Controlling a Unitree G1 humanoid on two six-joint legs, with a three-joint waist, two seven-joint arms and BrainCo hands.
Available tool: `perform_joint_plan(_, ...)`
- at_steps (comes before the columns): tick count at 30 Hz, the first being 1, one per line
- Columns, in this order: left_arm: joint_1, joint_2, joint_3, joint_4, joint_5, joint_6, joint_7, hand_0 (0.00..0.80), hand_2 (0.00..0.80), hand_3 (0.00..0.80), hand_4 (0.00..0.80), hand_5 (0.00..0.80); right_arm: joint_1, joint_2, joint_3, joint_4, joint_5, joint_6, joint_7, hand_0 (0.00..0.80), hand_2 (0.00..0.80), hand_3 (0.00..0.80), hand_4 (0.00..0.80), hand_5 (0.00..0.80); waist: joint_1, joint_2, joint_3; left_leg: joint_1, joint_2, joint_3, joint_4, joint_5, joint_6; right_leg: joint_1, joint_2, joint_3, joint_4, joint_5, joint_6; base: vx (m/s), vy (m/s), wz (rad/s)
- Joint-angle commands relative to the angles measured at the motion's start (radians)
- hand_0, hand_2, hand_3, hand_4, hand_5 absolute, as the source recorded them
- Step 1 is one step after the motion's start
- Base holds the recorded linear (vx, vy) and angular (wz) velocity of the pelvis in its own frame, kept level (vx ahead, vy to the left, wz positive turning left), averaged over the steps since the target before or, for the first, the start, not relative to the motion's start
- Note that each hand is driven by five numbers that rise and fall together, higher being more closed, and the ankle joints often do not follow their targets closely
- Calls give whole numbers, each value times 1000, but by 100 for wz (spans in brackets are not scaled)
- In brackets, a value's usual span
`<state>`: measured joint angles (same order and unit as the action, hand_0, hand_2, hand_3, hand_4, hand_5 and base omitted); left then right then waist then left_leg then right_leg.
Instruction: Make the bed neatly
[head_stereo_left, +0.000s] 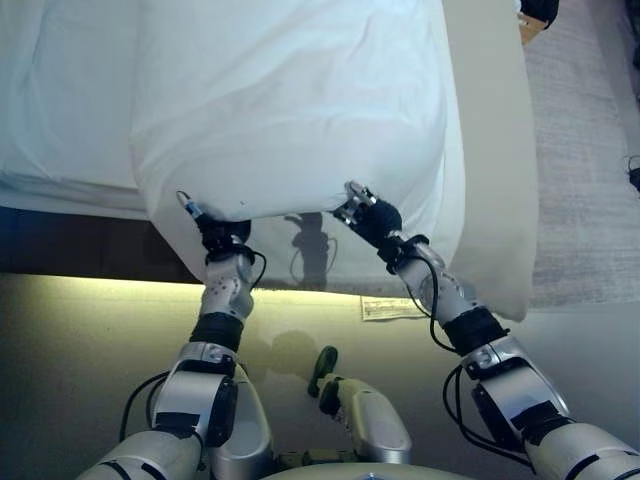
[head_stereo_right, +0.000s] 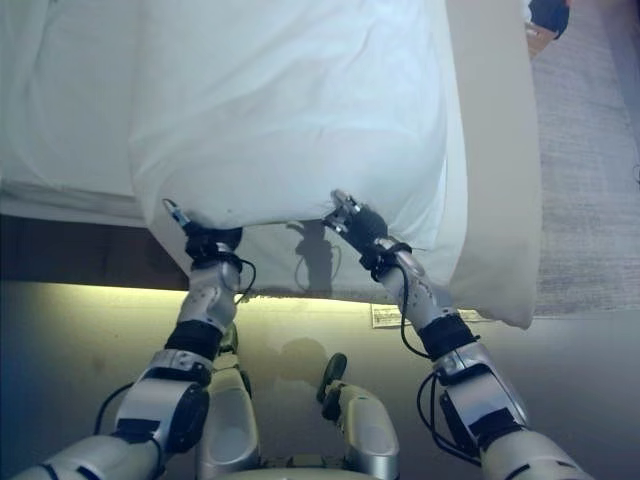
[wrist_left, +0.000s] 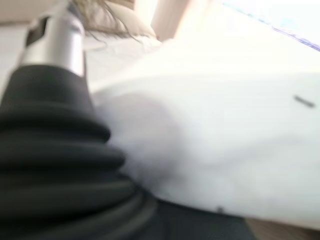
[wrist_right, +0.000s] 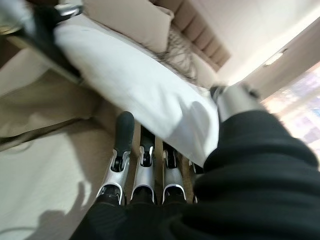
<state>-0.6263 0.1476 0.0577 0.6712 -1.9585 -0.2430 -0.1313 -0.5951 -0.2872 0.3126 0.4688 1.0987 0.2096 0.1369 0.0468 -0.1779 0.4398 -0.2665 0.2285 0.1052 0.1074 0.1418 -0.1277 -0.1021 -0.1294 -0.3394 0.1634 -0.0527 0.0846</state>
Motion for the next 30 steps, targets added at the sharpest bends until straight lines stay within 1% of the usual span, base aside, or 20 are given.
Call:
perform_joint_plan(1, 57, 135, 97, -23, -14, -37, -84, 0, 0, 0, 0, 0, 156, -76, -79, -72, -47, 44, 83, 0, 0, 0, 0, 0, 13, -2, -158, 52, 19, -14, -13, -88, -35, 39, -89, 36, -64, 27, 67, 39, 57, 3)
perform_joint_plan(2, 62, 137, 99, -22, -14, -35, -87, 0, 0, 0, 0, 0, 166, -78, -78, -70, -52, 58, 92, 0, 0, 0, 0, 0, 12, -2, -162, 55, 18, -14, -17, -87, -35, 41, -89, 36, -68, 29, 68, 63, 68, 4)
perform_joint_plan(4, 107, 148, 121, -19, -14, -15, -110, 0, 0, 0, 0, 0, 262, -91, -58, -41, -119, 122, 181, 0, 0, 0, 0, 0, 13, 3, -182, 84, 12, -11, -32, -90, -34, 69, -92, 36, -79, 26, 74, 80, 71, 4)
perform_joint_plan(6, 149, 147, 135, -8, -14, 1, -140, 0, 0, 0, 0, 0, 341, -98, -35, -7, -160, 229, 288, 0, 0, 0, 0, 0, 11, 9, -201, 105, 6, -9, -42, -88, -32, 88, -96, 35, -87, 29, 77, 67, 89, 2)
perform_joint_plan(8, 174, 149, 143, 17, -14, 23, -167, 0, 0, 0, 0, 0, 390, -100, -17, 47, -230, 254, 346, 0, 0, 0, 0, 0, 10, 17, -217, 117, 1, -8, -48, -82, -29, 97, -101, 33, -94, 37, 79, 70, 102, -3)
perform_joint_plan(10, 198, 148, 157, 68, -14, 53, -199, 0, 0, 0, 0, 0, 430, -99, -2, 170, -378, 243, 406, 0, 0, 0, 0, 0, 11, 29, -241, 149, -4, -6, -56, -88, -28, 124, -106, 35, -99, 31, 79, 117, 105, -3)
perform_joint_plan(12, 210, 143, 170, 90, -14, 66, -209, 0, 0, 0, 0, 0, 452, -97, 6, 244, -476, 234, 418, 0, 0, 0, 0, 0, 11, 38, -256, 163, -10, -5, -64, -83, -26, 136, -109, 36, -106, 35, 78, 83, 88, -3)
perform_joint_plan(13, 219, 138, 174, 98, -14, 68, -214, 0, 0, 0, 0, 0, 465, -99, 8, 286, -518, 216, 427, 0, 0, 0, 0, 0, 10, 45, -263, 172, -13, -4, -67, -84, -25, 143, -111, 37, -107, 33, 79, 82, 103, -5)
perform_joint_plan(15, 232, 133, 188, 121, -14, 76, -220, 0, 0, 0, 0, 0, 489, -95, 0, 359, -555, 213, 411, 0, 0, 0, 0, 0, 7, 59, -276, 192, -21, -2, -77, -84, -24, 159, -113, 43, -114, 32, 78, 71, 111, -6)
perform_joint_plan(18, 253, 129, 213, 141, -14, 80, -225, 0, 0, 0, 0, 0, 528, -88, -36, 430, -575, 201, 402, 0, 0, 0, 0, 0, 4, 76, -296, 217, -30, 3, -95, -81, -23, 180, -117, 46, -126, 33, 80, 46, 86, -10)
perform_joint_plan(22, 282, 133, 246, 151, -14, 77, -226, 0, 0, 0, 0, 0, 564, -92, -94, 465, -550, 178, 376, 0, 0, 0, 0, 0, 0, 91, -319, 242, -38, 7, -119, -74, -24, 199, -119, 43, -140, 39, 83, 11, 21, -3)
perform_joint_plan(27, 322, 163, 318, 189, -14, 98, -242, 0, 0, 0, 0, 0, 581, -117, -205, 520, -487, 153, 370, 0, 0, 0, 0, 0, 0, 112, -351, 282, -47, 7, -163, -63, -23, 222, -120, 31, -164, 54, 85, -10, 6, -4)
perform_joint_plan(30, 343, 177, 368, 207, -14, 114, -250, 0, 0, 0, 0, 0, 578, -126, -259, 561, -479, 129, 356, 0, 0, 0, 0, 0, 5, 124, -371, 305, -53, 3, -182, -63, -22, 236, -119, 23, -177, 59, 83, 0, 0, 0)
